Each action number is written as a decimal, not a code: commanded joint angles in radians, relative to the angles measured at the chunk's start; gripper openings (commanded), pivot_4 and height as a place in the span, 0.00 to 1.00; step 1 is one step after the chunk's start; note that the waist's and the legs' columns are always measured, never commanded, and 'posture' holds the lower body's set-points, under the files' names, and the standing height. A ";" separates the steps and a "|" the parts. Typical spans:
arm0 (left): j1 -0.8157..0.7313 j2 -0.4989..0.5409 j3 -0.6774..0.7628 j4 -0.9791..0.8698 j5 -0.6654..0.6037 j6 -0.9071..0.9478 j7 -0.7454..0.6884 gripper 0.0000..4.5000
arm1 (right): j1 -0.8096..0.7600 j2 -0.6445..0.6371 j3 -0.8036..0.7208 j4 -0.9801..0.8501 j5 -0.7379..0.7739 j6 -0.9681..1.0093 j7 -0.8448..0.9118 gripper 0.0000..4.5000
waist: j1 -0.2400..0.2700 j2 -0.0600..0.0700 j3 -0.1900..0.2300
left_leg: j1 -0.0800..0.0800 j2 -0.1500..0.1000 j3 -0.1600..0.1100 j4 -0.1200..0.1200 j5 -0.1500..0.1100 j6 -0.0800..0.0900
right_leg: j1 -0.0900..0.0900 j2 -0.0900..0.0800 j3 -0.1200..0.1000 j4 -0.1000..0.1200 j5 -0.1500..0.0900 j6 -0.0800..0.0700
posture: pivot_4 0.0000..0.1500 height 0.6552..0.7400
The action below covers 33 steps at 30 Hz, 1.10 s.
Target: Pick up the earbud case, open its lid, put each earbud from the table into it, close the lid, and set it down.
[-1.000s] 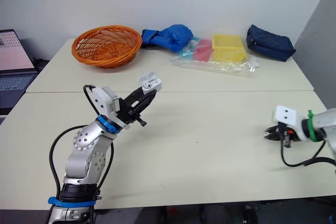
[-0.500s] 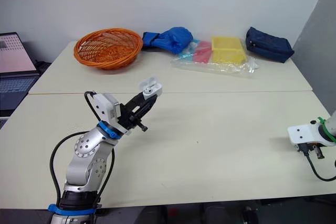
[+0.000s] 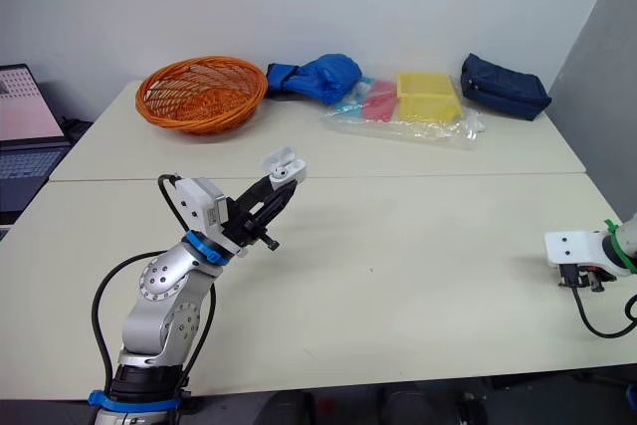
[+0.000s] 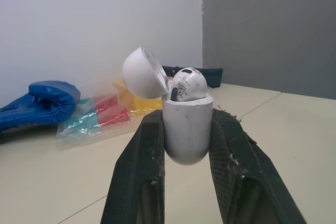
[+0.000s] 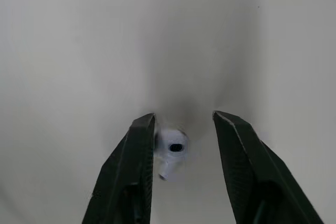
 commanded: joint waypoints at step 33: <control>-0.022 -0.002 -0.001 -0.025 -0.007 -0.009 -0.010 0.17 | 0.006 -0.037 0.025 0.066 -0.080 -0.043 -0.020 0.40 | 0.004 -0.001 0.000 | -0.001 -0.001 0.000 0.001 0.000 0.000 | 0.000 -0.001 0.000 -0.001 -0.002 -0.003 | 1.00 1.00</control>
